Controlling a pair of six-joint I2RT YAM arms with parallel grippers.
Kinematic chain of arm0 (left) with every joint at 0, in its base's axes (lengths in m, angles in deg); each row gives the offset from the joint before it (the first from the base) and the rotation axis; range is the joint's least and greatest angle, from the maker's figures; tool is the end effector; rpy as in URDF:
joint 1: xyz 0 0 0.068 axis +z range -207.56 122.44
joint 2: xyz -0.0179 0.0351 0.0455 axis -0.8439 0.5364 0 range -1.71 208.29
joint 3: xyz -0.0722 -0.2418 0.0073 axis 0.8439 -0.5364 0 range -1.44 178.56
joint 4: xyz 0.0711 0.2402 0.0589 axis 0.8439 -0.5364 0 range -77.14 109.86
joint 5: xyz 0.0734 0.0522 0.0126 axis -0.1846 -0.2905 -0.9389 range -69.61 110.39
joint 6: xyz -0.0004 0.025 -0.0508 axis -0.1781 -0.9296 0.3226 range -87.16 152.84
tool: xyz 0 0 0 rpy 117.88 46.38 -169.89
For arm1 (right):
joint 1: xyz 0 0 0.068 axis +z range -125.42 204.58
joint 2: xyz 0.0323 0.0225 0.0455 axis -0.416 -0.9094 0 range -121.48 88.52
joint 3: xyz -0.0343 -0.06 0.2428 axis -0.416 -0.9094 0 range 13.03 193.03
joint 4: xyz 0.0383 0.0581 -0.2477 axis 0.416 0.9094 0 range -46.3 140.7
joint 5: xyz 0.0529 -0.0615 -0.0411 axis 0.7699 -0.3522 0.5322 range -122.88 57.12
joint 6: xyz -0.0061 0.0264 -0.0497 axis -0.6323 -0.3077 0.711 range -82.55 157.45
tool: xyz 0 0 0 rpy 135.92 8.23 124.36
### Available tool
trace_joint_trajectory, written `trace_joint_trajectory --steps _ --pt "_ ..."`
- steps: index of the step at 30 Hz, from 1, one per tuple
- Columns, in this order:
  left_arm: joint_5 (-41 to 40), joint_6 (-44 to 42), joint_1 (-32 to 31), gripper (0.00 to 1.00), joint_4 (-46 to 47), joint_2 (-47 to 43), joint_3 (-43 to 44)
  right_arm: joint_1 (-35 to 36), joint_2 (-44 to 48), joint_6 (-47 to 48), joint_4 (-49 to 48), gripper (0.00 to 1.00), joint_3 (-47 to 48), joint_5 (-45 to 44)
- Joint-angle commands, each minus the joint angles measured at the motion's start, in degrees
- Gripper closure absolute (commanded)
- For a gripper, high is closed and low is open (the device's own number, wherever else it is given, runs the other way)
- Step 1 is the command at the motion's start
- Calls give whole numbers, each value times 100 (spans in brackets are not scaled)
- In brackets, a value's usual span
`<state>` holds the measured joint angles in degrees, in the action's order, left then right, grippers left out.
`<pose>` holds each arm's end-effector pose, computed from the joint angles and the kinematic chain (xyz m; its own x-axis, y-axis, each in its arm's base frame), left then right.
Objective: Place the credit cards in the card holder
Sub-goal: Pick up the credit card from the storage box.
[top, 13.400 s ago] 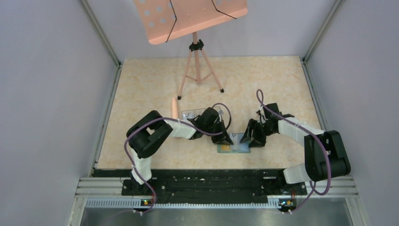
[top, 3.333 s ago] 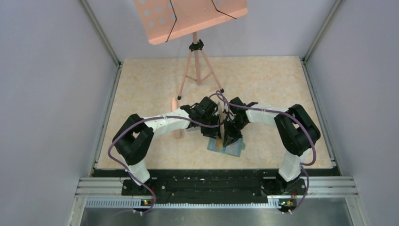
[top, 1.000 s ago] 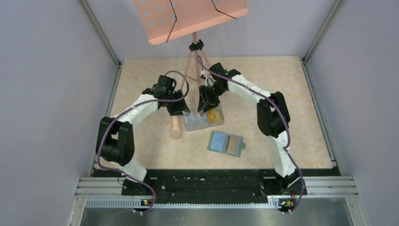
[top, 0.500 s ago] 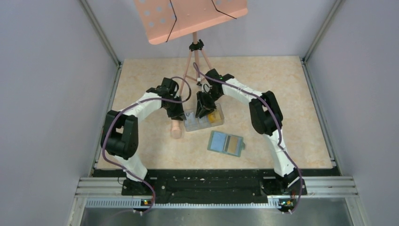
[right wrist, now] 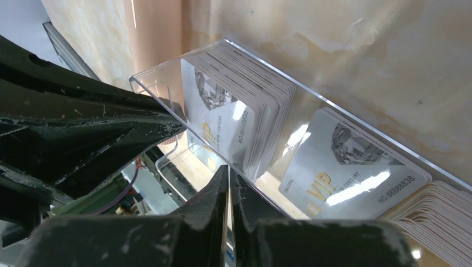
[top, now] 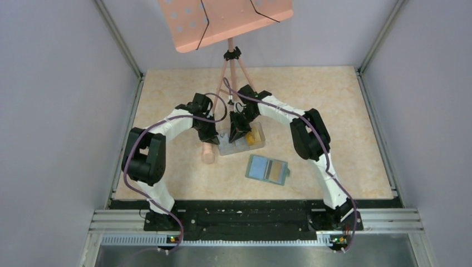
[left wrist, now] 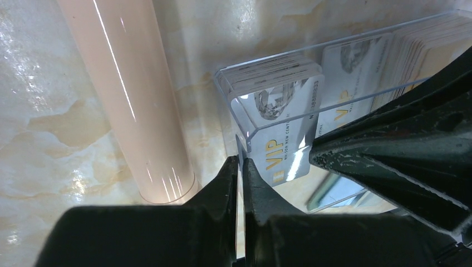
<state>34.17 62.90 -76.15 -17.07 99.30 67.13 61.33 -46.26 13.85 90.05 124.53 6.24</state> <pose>0.3205 -0.1177 0.1684 -0.9627 -0.1896 -0.1932 -0.1076 0.9230 -0.3695 0.3636 0.3025 0.1478 -0.9446 -0.3178 -0.0824 -0.2860 0.6737 0.6814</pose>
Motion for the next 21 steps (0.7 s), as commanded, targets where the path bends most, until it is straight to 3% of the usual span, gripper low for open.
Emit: trace_joint_trajectory --steps 1,8,12,18,21 --pt "238 17 -162 100 281 8 -93 93 -246 64 -95 100 189 -238" --pt "287 -1 -174 100 299 53 -86 166 -196 -25 -100 100 322 -107" --pt "283 -9 -182 100 307 66 -110 171 -18 -32 -99 100 262 -512" --pt "297 12 -187 100 334 33 -153 170 176 144 12 81 161 -1220" --pt "324 33 -186 100 352 42 -166 166 114 235 114 78 170 -1322"
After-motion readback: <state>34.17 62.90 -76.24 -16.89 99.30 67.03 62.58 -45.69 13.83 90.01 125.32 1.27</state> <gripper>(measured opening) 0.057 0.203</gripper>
